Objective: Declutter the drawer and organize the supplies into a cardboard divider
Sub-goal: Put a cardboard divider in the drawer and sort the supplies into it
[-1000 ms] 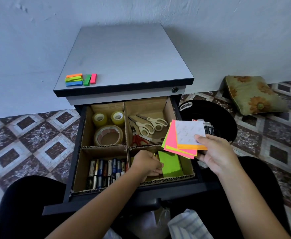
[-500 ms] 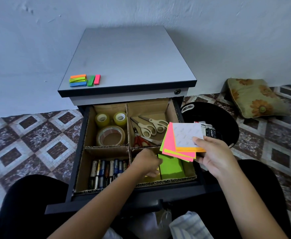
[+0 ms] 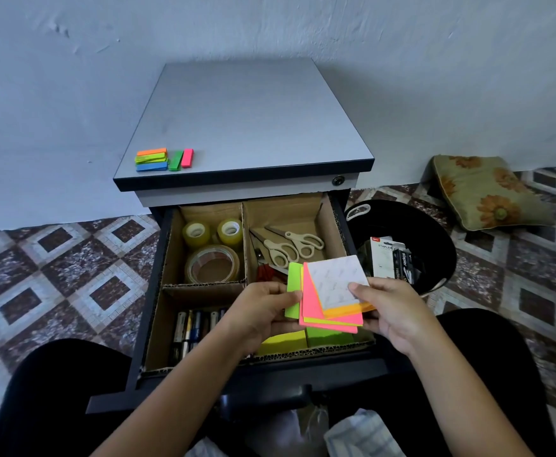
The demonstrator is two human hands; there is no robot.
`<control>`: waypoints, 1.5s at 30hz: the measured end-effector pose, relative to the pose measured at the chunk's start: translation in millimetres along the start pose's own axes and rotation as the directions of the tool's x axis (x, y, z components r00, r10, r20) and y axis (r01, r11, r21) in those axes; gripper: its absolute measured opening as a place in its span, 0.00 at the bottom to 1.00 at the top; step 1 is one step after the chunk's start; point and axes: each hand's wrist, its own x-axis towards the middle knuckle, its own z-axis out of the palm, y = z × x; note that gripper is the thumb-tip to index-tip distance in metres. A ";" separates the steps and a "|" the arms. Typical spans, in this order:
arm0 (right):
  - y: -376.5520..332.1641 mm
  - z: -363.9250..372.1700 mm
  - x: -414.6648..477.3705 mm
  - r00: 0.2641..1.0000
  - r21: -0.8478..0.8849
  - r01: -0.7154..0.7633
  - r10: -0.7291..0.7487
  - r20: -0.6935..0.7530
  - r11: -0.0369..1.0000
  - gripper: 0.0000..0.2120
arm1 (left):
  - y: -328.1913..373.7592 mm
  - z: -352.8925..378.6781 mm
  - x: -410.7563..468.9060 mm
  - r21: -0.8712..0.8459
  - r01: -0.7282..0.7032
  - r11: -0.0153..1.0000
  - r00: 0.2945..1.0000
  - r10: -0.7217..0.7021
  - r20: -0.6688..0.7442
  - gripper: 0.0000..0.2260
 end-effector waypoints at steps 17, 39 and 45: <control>-8.0 -24.3 -1.7 0.974 0.200 0.117 -0.073 -0.216 0.973 0.07 | -22.2 15.8 25.5 0.328 0.155 0.932 0.973 -0.087 -0.213 0.09; 8.1 12.1 -3.8 0.996 0.140 0.067 -0.058 -0.071 0.988 0.04 | -2.8 -3.5 3.3 -0.004 -0.042 0.999 0.999 0.042 0.024 0.09; 6.4 17.3 0.5 0.996 -0.248 0.094 -0.092 0.020 0.964 0.10 | 6.5 -40.9 -12.8 0.076 -0.184 0.980 0.962 0.196 -0.193 0.05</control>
